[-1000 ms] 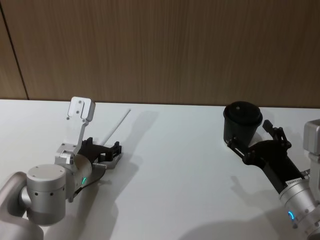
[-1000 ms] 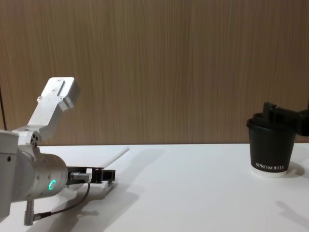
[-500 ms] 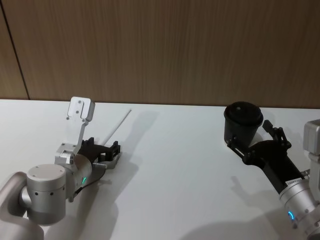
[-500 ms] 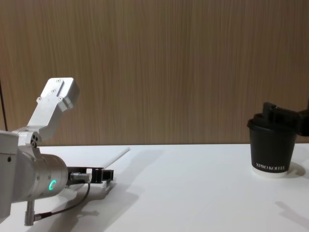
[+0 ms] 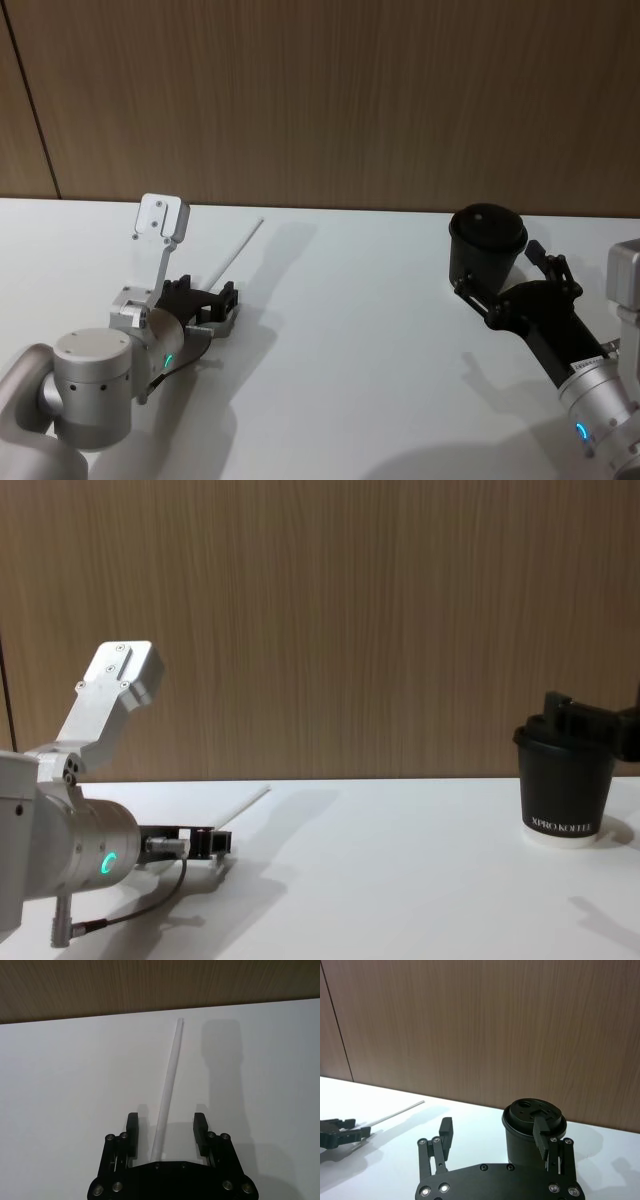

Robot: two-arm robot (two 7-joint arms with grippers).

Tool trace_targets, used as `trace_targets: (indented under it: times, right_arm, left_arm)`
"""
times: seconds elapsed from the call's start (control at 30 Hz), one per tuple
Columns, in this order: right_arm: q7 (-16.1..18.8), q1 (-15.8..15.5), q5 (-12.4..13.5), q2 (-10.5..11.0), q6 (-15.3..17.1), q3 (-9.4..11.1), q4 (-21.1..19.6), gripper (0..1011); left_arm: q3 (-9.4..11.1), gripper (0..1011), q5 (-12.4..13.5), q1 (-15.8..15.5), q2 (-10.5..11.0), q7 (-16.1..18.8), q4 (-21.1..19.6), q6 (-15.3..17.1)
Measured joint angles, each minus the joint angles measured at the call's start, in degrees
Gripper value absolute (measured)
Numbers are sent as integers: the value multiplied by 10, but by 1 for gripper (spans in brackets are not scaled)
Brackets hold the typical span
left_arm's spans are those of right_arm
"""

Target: Pick up the straw with one hand, pass it to the other hand, and insert it into the cup.

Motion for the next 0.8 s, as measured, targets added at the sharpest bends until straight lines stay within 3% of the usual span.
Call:
trace_targets:
  times: [0.8]
  right_arm:
    - [0, 0, 0, 0, 0, 0, 0, 1001]
  left_arm:
    - [0, 528, 0, 0, -1, -1, 1, 0]
